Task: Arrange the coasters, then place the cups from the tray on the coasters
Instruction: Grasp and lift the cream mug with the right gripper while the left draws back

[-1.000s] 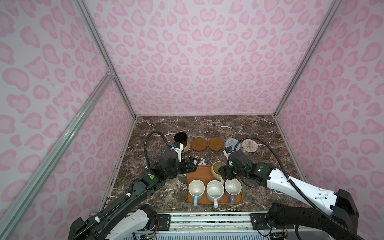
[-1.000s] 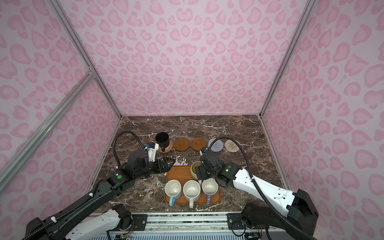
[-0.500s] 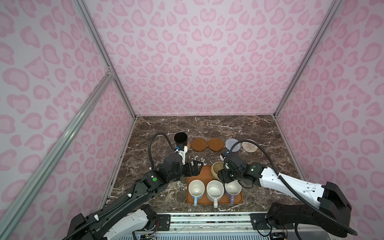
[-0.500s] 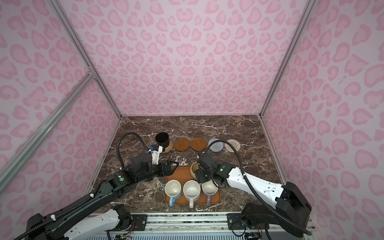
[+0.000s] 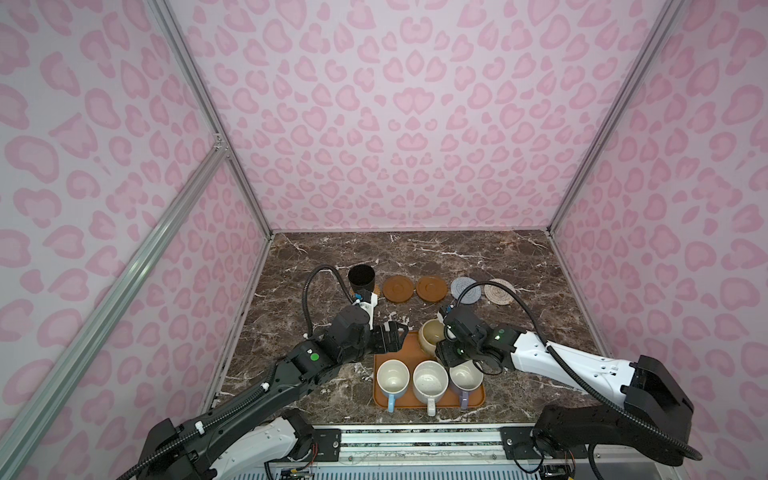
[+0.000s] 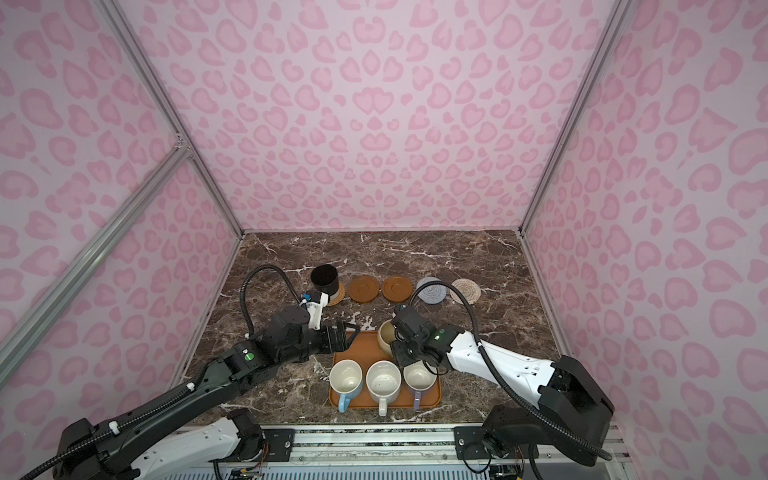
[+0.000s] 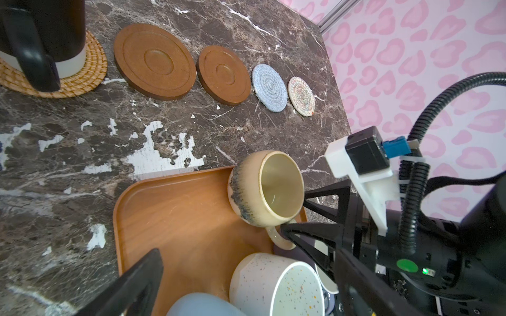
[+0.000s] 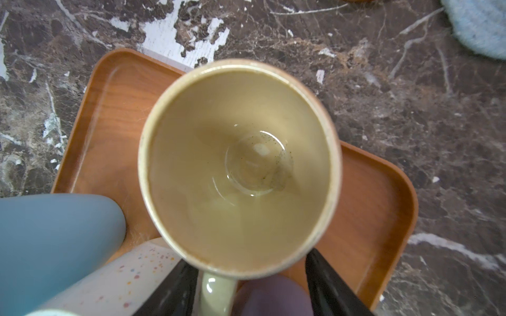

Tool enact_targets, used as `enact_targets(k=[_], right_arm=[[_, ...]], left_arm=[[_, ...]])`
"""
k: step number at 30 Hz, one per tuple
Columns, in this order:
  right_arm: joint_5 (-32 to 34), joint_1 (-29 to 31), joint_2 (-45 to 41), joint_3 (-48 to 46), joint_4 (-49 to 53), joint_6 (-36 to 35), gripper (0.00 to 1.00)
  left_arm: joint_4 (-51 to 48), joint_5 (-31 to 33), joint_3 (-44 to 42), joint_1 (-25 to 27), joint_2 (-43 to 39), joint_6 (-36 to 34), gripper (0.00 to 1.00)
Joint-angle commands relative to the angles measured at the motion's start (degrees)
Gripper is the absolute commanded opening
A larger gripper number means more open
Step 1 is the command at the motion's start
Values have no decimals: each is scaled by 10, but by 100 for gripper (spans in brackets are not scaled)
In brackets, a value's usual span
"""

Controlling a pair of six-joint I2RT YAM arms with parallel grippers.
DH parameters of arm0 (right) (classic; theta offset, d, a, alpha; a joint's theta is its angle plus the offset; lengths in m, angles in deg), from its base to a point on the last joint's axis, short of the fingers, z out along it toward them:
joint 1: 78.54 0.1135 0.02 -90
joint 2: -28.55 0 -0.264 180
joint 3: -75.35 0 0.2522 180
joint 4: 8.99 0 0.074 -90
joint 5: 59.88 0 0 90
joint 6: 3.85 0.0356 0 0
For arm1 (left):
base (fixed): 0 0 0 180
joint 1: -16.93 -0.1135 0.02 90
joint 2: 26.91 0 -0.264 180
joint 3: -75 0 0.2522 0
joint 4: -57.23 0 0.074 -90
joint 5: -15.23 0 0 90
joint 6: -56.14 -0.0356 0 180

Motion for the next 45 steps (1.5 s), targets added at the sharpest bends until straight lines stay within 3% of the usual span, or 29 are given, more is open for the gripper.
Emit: enact_targets(k=[1, 10, 20, 27, 38, 45], right_arm=[[19, -3, 14, 9, -5, -5, 62], [30, -4, 46, 27, -4, -9, 47], [41, -4, 48, 41, 1, -19, 16], [55, 2, 34, 44, 4, -19, 3], [81, 18, -9, 53, 7, -16, 0], [109, 22, -2, 86, -10, -9, 0]], left_arm=[[19, 9, 2, 0, 4, 4, 99], [17, 14, 3, 2, 3, 6, 99], [20, 16, 1, 2, 5, 9, 99], [20, 23, -2, 2, 2, 9, 99], [37, 41, -14, 3, -10, 27, 97], [24, 93, -14, 2, -14, 40, 97]])
